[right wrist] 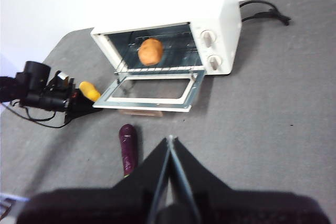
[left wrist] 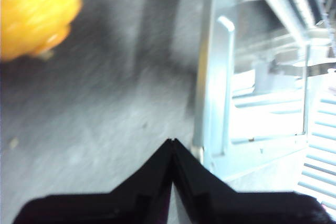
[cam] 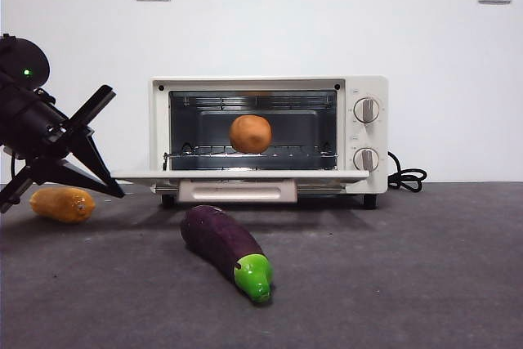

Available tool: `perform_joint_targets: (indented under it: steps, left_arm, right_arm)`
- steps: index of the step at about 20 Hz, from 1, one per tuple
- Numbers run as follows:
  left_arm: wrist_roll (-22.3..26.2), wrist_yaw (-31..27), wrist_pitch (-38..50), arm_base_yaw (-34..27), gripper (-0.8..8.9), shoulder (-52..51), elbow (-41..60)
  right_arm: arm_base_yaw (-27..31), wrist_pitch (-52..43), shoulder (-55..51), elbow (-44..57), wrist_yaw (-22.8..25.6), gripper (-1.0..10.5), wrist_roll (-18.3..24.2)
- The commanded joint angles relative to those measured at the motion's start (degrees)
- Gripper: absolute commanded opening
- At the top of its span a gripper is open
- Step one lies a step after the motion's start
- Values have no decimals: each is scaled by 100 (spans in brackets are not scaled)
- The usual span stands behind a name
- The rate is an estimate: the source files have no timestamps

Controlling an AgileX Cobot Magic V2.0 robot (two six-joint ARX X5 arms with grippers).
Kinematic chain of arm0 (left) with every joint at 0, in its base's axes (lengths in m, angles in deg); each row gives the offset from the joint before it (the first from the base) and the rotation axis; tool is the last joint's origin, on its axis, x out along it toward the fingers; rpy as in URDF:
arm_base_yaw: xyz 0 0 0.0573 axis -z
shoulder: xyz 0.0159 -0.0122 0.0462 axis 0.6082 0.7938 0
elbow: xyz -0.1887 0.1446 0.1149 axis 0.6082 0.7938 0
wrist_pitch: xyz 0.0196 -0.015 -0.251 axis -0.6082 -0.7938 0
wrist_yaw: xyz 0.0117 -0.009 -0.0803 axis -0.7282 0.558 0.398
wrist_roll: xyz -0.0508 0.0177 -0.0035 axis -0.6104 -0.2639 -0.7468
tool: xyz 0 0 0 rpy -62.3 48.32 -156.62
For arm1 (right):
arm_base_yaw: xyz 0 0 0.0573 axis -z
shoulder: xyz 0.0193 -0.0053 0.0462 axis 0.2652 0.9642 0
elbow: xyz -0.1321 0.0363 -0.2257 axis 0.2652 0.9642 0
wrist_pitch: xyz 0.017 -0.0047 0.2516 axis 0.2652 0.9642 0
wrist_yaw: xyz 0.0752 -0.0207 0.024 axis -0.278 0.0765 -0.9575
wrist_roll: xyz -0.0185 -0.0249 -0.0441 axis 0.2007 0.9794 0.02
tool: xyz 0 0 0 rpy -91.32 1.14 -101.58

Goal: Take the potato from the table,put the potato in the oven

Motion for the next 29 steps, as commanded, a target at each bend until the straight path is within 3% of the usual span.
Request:
perform_joint_targets:
  steps: [1, 16, 24, 29]
  left_arm:
    - [-72, 192, 195, 28, -6, -173, 52]
    - [-846, 229, 595, 37, -6, -415, -758]
    - [-1620, 199, 1360, 46, -5, -415, -1010]
    - [-2271, 179, 2404, 48, -5, -415, -1010]
  right_arm:
    - [-9, 116, -4, 20, 103, -7, -146]
    - [-9, 116, -4, 20, 98, -3, -291]
    - [-9, 118, -4, 22, 105, -3, -247]
    - [-9, 118, -4, 22, 203, -3, -151]
